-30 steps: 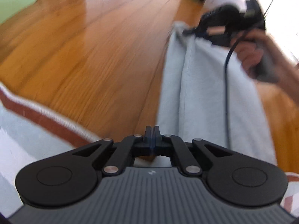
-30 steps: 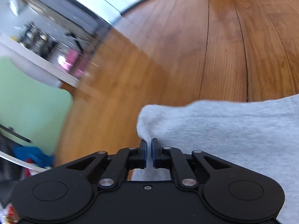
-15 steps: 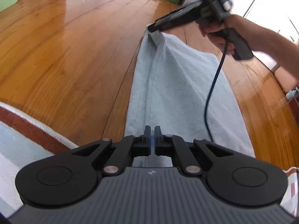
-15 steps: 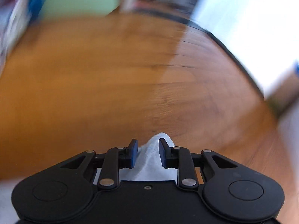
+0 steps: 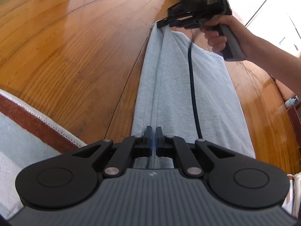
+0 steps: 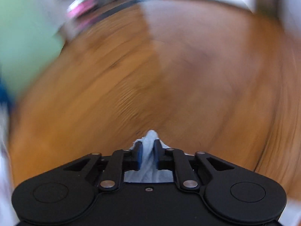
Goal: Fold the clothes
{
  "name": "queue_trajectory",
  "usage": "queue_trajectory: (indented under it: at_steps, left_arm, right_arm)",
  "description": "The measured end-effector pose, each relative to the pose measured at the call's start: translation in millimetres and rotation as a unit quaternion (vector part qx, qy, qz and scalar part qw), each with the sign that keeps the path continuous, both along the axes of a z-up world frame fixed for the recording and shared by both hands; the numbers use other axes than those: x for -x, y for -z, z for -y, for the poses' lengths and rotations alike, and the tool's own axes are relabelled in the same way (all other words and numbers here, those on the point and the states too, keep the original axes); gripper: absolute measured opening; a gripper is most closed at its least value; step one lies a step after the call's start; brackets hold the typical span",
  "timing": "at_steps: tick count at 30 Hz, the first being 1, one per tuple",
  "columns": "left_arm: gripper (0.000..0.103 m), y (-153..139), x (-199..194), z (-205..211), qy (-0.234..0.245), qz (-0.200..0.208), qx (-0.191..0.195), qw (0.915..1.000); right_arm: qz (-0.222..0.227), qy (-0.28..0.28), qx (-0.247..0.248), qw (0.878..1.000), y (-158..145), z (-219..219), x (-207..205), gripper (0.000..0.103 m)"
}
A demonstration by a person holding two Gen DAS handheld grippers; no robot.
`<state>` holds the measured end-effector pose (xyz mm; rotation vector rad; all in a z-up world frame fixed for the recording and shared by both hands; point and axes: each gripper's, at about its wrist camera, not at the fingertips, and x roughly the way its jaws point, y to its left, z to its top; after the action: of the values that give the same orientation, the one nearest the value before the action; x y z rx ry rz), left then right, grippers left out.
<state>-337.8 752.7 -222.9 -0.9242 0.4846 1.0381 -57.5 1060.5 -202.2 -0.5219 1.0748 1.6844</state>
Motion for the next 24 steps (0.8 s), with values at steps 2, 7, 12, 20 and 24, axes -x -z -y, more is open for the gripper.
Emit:
queue_trajectory:
  at_steps: [2, 7, 12, 20, 24]
  left_arm:
    - [0.003, 1.6, -0.4, -1.5, 0.000, 0.004, 0.003, 1.0000]
    - [0.003, 6.1, -3.7, -4.5, 0.001, 0.007, 0.005, 1.0000]
    - [0.003, 13.1, -1.1, -7.5, 0.002, 0.011, 0.006, 0.9999]
    - [0.003, 8.3, 7.7, -1.5, 0.006, 0.010, 0.004, 0.9999]
    - [0.004, 8.2, 2.7, -1.7, 0.015, 0.006, -0.004, 0.9999]
  right_arm:
    - [-0.068, 0.064, 0.033, 0.995, 7.8, -0.8, -24.4, 0.008]
    - [-0.190, 0.165, 0.085, 0.964, 27.1, 5.5, -51.4, 0.010]
    - [-0.330, 0.215, 0.103, 0.913, 45.0, 22.9, -61.5, 0.010]
    - [-0.015, 0.086, -0.044, 0.995, -49.3, 35.3, -14.7, 0.039]
    - [0.031, 0.023, -0.026, 0.999, -47.8, 52.1, 16.8, 0.050]
